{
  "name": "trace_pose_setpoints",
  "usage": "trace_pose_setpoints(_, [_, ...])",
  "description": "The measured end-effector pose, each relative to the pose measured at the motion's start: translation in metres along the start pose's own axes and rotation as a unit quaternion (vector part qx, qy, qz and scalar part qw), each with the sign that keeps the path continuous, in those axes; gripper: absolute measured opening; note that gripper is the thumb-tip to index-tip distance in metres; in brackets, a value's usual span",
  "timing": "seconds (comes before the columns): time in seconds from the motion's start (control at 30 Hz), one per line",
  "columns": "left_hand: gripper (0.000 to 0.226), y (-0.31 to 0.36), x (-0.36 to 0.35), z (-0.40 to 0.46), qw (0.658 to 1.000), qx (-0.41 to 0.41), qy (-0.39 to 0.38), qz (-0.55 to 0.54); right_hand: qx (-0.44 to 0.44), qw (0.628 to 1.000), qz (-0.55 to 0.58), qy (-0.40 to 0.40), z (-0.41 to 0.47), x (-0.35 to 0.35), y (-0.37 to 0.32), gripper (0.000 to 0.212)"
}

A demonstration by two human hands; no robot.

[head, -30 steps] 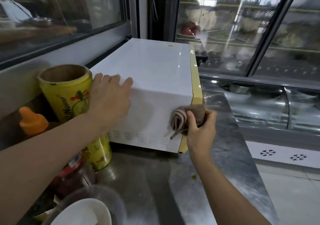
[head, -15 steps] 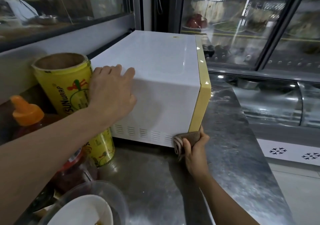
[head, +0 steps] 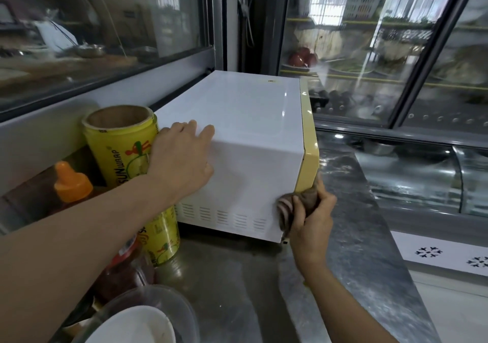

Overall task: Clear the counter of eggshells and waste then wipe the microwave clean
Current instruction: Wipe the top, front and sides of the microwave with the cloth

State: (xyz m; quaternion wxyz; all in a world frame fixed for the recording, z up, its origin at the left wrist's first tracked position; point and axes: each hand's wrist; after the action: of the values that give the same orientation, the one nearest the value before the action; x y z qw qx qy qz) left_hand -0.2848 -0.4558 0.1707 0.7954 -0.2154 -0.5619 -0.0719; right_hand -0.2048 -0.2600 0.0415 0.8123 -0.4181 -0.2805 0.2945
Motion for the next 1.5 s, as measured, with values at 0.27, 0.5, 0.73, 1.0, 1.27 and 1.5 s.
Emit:
trace_pose_setpoints(0.27, [0.044, -0.008, 0.018, 0.005, 0.997, -0.041, -0.056, 0.045, 0.281, 0.954, -0.098, -0.033, 0.052, 0.013, -0.038, 0.041])
trace_pose_setpoints(0.5, [0.064, -0.052, 0.050, 0.013, 0.982, -0.075, -0.125, 0.121, 0.419, 0.790, -0.437, -0.094, 0.057, 0.029, -0.011, 0.057])
trace_pose_setpoints(0.73, [0.088, -0.077, 0.047, 0.015, 0.966, -0.115, -0.194, 0.124, 0.475, 0.730, -0.465, -0.159, 0.048, -0.015, -0.017, 0.054])
trace_pose_setpoints(1.0, [0.083, -0.076, 0.042, 0.015, 0.977, -0.104, -0.166, 0.083, 0.551, 0.658, -0.463, -0.222, 0.065, -0.015, -0.040, 0.048])
trace_pose_setpoints(1.27, [0.081, -0.076, 0.043, 0.014, 0.977, -0.103, -0.170, 0.080, 0.505, 0.658, -0.548, -0.108, 0.059, 0.007, -0.024, 0.060])
trace_pose_setpoints(1.5, [0.078, -0.077, 0.043, 0.015, 0.977, -0.106, -0.170, 0.073, 0.532, 0.622, -0.550, -0.166, 0.066, -0.051, -0.051, 0.070])
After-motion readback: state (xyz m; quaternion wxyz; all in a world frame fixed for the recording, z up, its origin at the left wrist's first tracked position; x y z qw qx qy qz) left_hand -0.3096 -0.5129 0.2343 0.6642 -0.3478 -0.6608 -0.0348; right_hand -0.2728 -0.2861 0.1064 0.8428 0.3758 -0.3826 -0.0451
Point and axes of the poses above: each hand's wrist, its own z-axis towards the middle knuckle, its own x-axis out of the back of the hand, y = z × x, and after that the axes turned 9 degrees about -y, right-handed
